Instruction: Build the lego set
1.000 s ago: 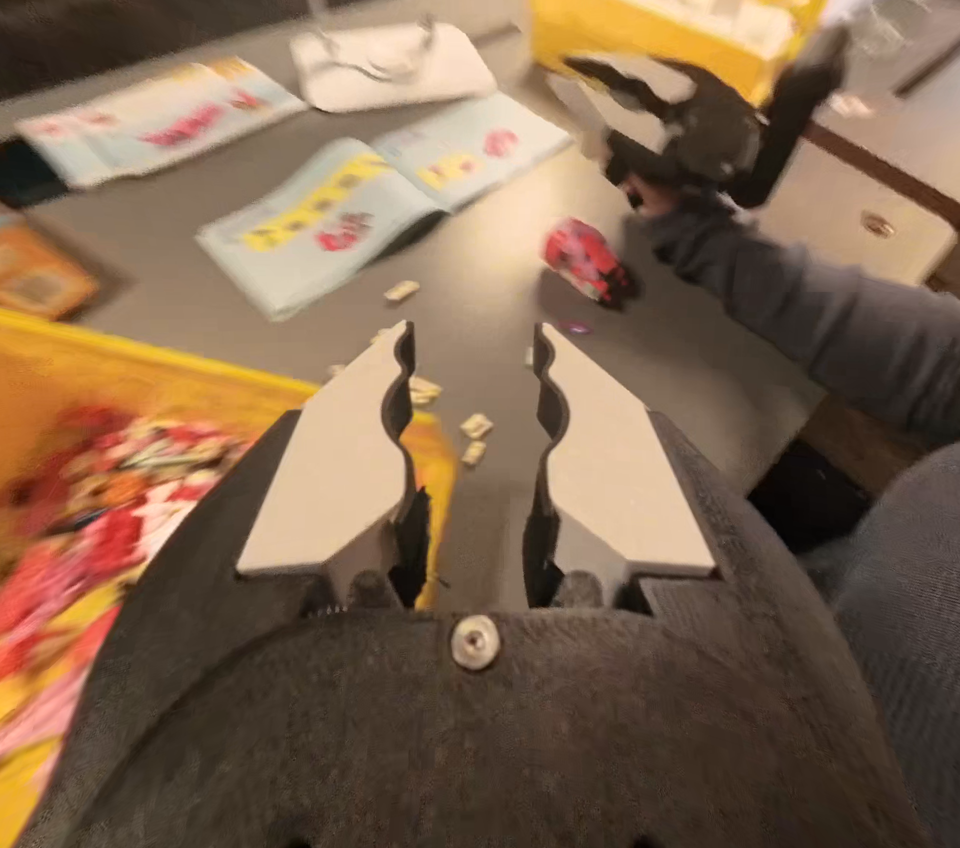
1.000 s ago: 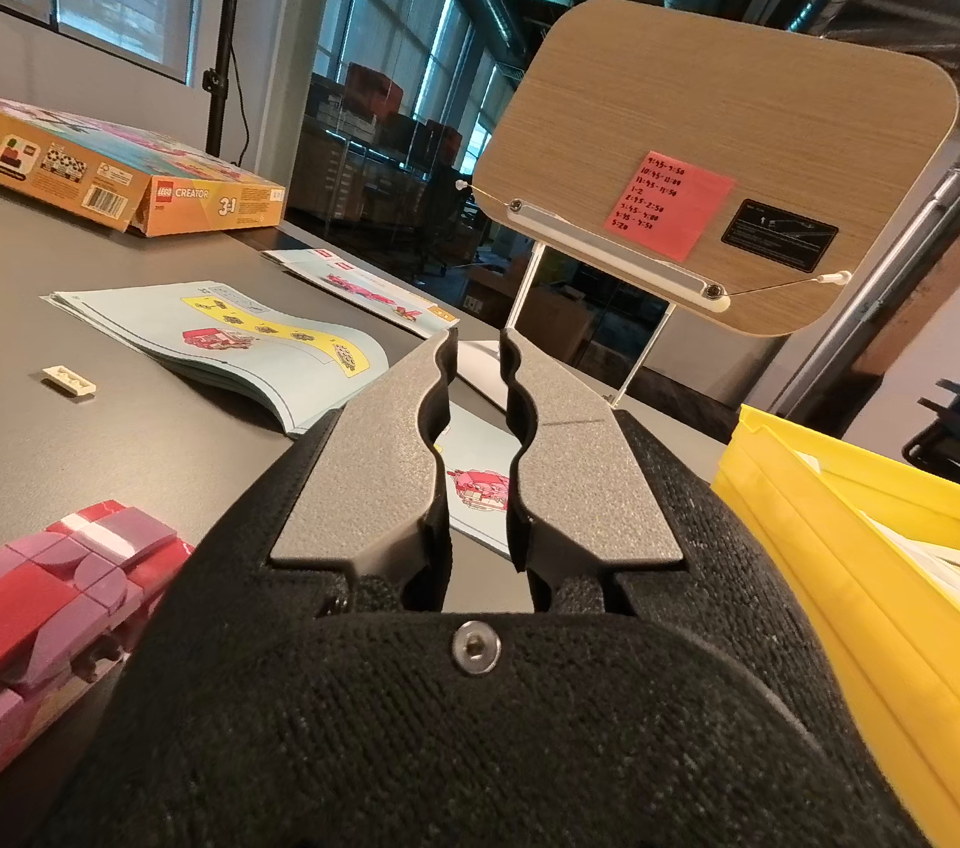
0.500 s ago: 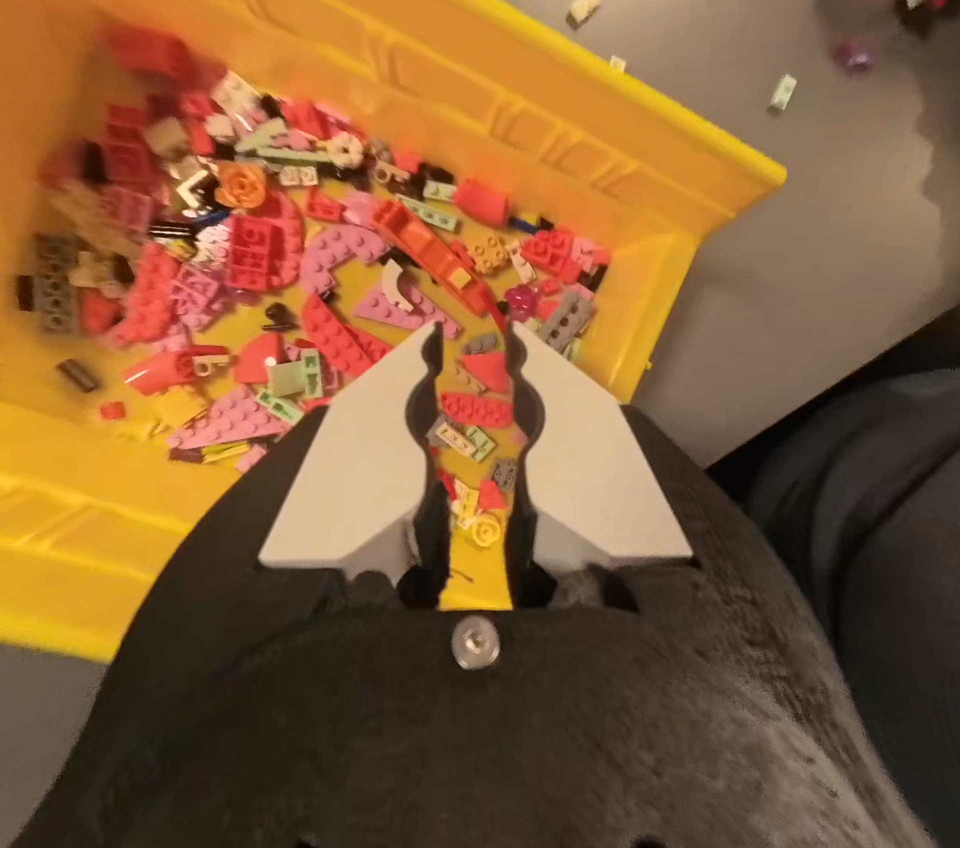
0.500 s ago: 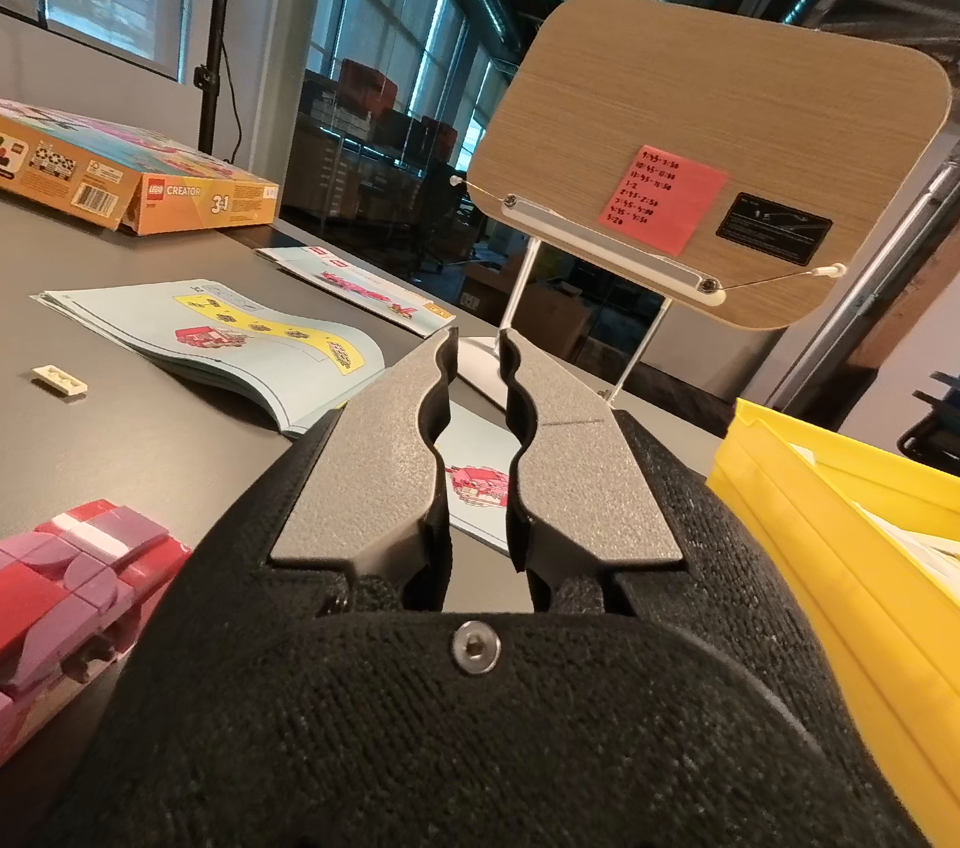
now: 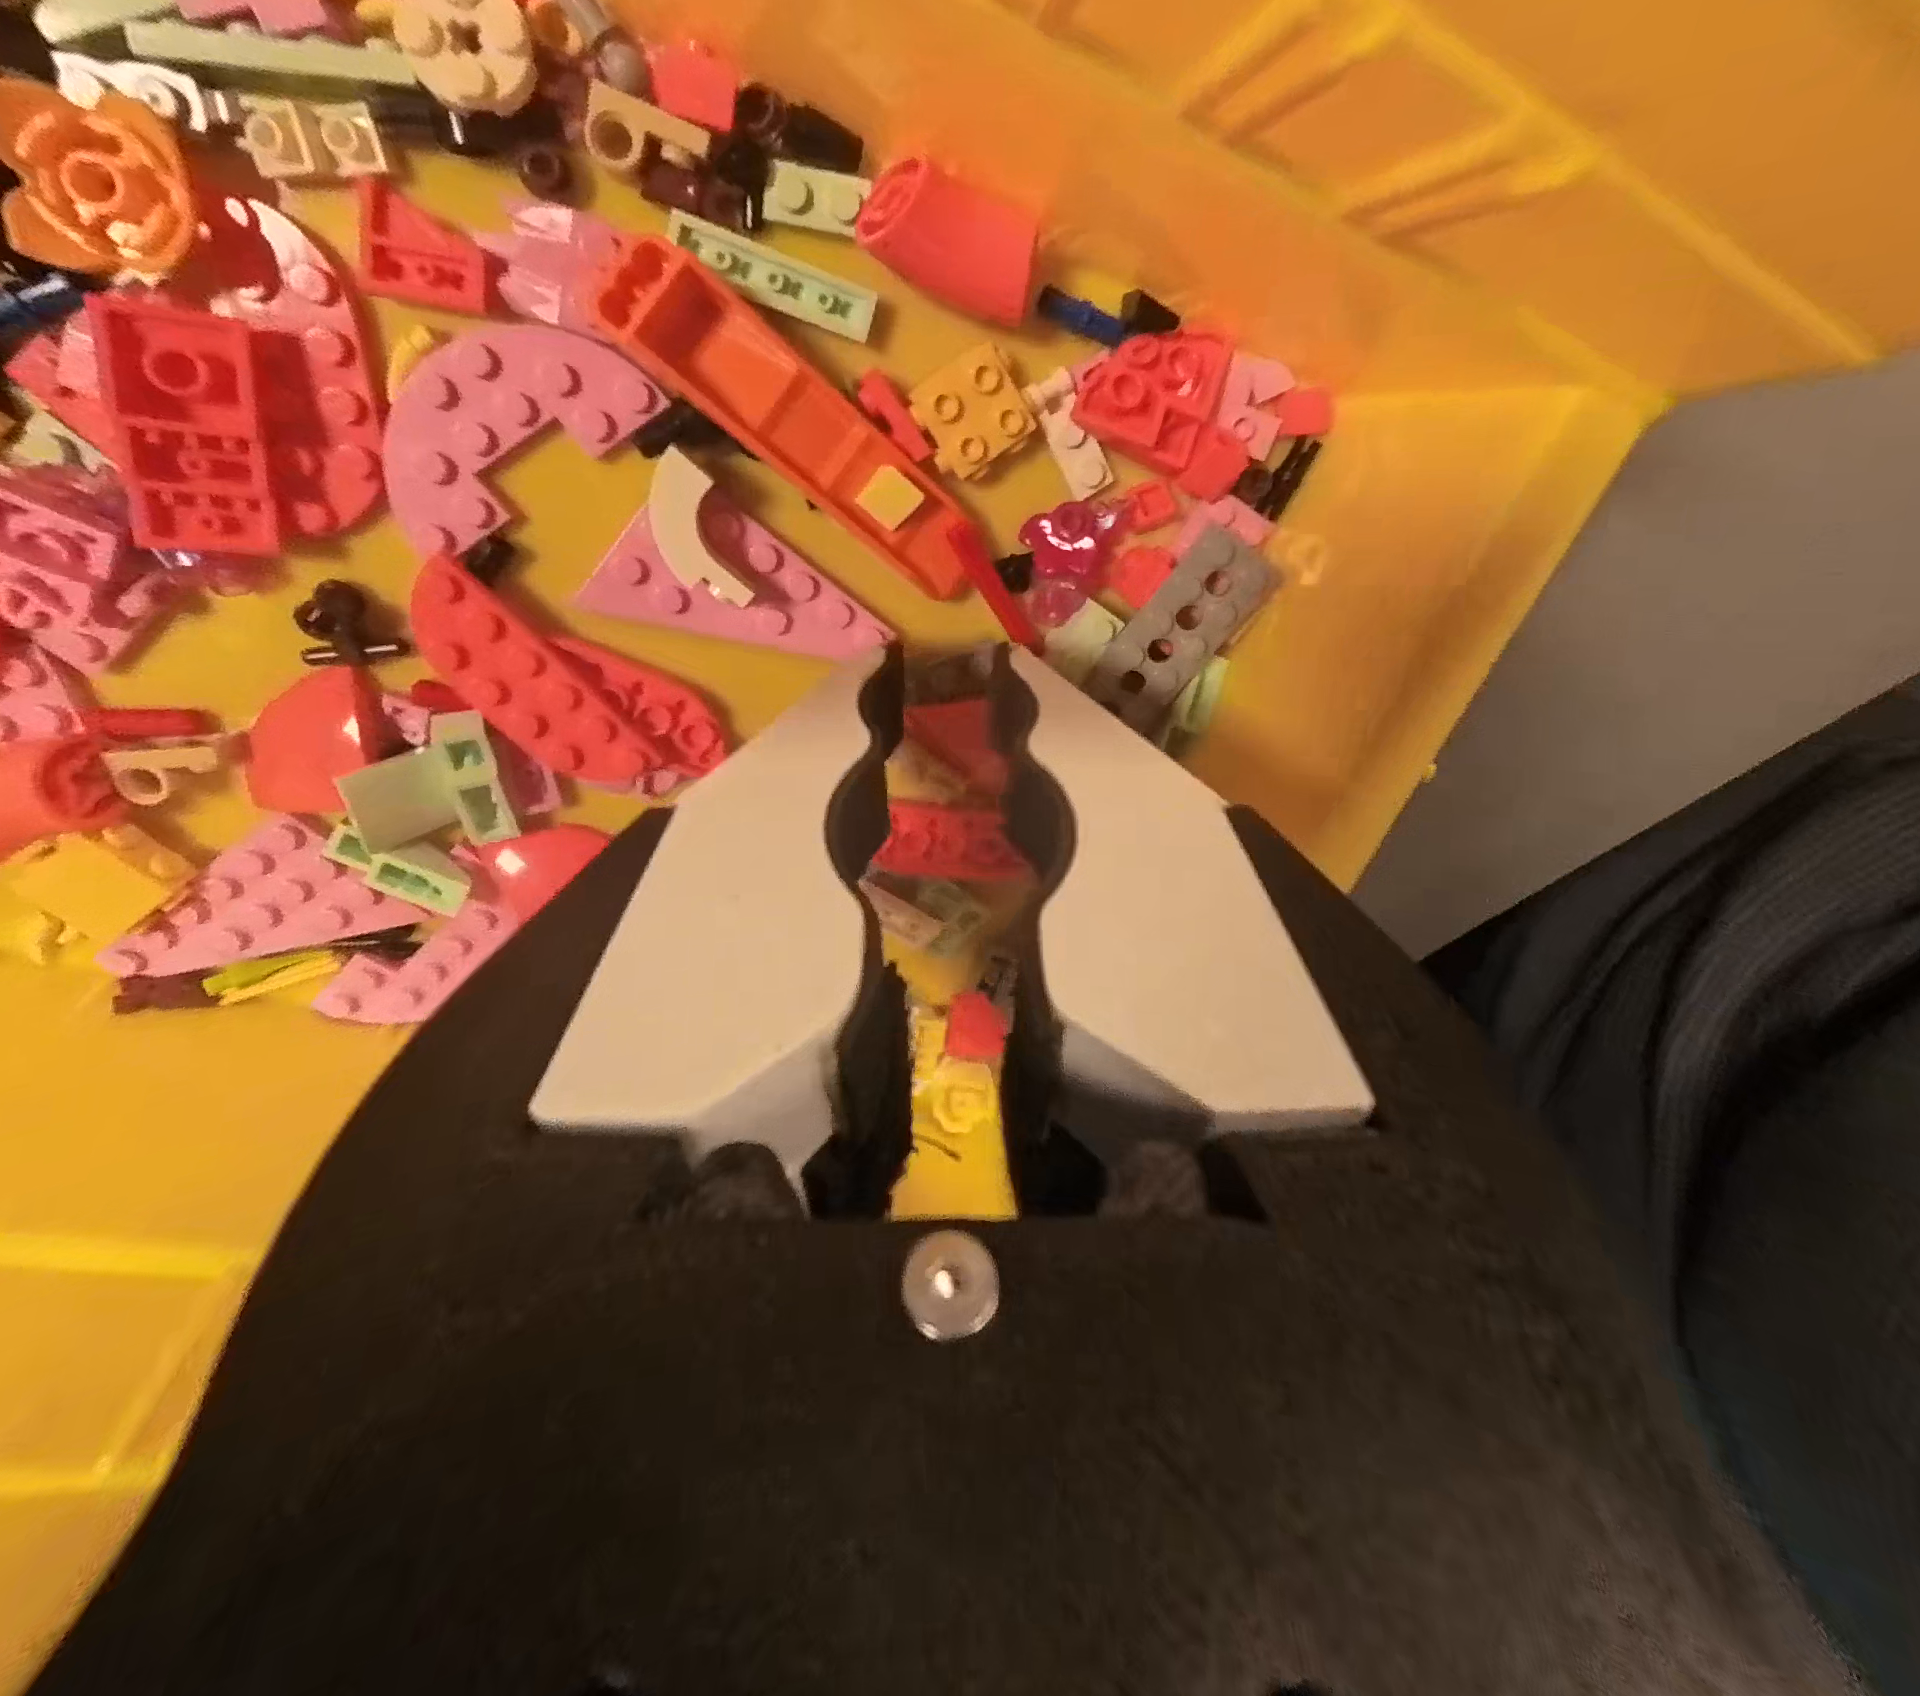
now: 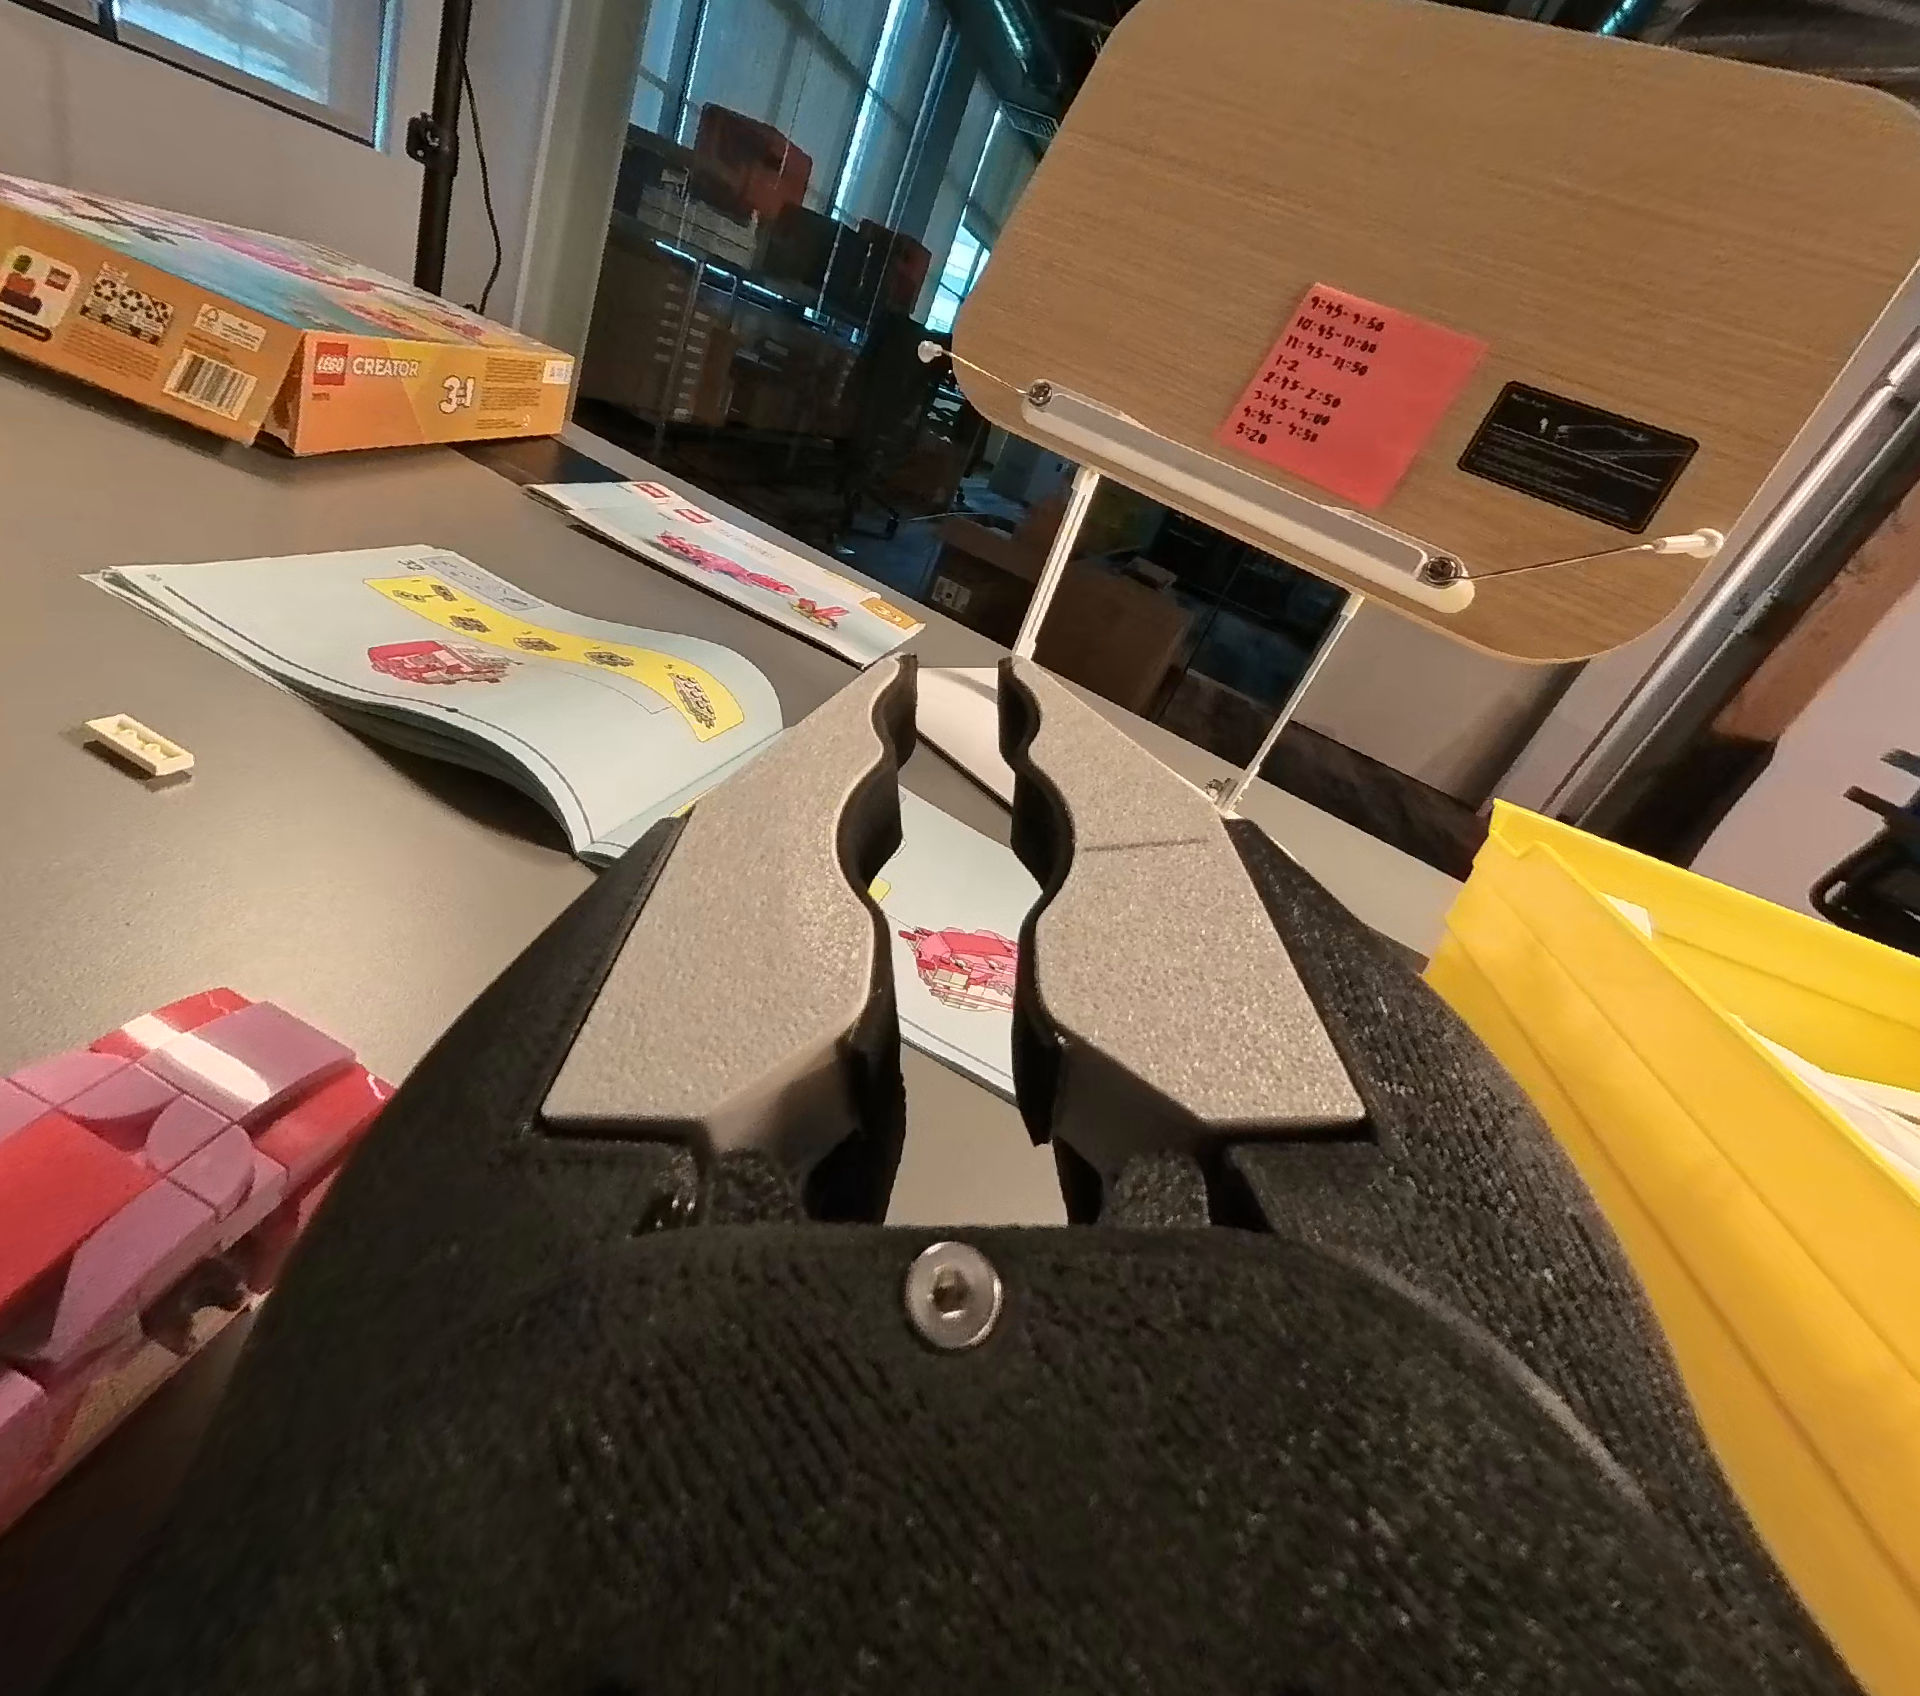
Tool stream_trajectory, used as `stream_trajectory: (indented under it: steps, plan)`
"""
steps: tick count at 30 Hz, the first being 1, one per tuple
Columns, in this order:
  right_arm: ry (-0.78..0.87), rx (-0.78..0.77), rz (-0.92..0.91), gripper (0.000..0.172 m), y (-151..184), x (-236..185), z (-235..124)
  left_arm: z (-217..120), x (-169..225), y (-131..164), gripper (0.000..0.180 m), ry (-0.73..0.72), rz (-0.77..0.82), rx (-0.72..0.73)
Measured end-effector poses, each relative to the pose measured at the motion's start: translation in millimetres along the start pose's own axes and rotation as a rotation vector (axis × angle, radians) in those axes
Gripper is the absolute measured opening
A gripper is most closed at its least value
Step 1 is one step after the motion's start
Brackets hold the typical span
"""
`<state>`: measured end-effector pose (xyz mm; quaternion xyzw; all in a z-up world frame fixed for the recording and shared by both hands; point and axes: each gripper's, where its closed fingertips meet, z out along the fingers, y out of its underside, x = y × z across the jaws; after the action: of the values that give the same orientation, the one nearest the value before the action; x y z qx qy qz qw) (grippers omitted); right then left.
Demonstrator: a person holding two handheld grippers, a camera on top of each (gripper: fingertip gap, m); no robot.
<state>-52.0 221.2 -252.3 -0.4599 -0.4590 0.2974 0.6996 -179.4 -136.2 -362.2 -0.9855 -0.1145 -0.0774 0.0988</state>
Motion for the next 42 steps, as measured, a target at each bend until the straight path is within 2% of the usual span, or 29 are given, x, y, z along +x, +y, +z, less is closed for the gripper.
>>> stream_trajectory:
  steps: [4,10,15,19,23,25,27,30,34,38,42]
  plan:
    - [-0.004,-0.002,0.000,0.014,0,-1,0,2,-6,3,0.016,-0.040,0.021,-0.030]
    - [-0.006,-0.002,0.002,0.014,0,-1,0,2,-7,6,0.014,-0.022,0.016,-0.045]
    - [-0.009,-0.002,0.005,0.014,0,-1,1,-3,-13,4,0.014,-0.022,-0.007,-0.012]
    - [-0.008,-0.001,0.002,0.014,0,-2,1,-27,-11,-11,0.014,-0.041,-0.017,0.114]
    - [0.020,0.020,-0.010,0.014,-5,2,-1,-83,5,-48,0.014,-0.143,0.048,0.343]
    - [0.045,0.034,-0.021,0.014,-8,6,-3,-102,34,-67,0.014,-0.131,0.116,0.429]
    - [0.054,0.042,-0.024,0.014,-9,7,-4,-104,71,-80,0.014,-0.077,0.208,0.455]
    - [0.065,0.047,-0.025,0.014,-10,9,-5,-87,129,-93,0.014,0.021,0.352,0.456]
    - [0.070,0.053,-0.029,0.014,-11,10,-6,-32,179,-93,0.014,0.111,0.472,0.318]
    - [0.069,0.058,-0.030,0.014,-12,10,-6,11,187,-94,0.014,0.116,0.495,0.209]
    - [0.065,0.058,-0.033,0.014,-13,8,-5,33,174,-93,0.014,0.067,0.492,0.118]
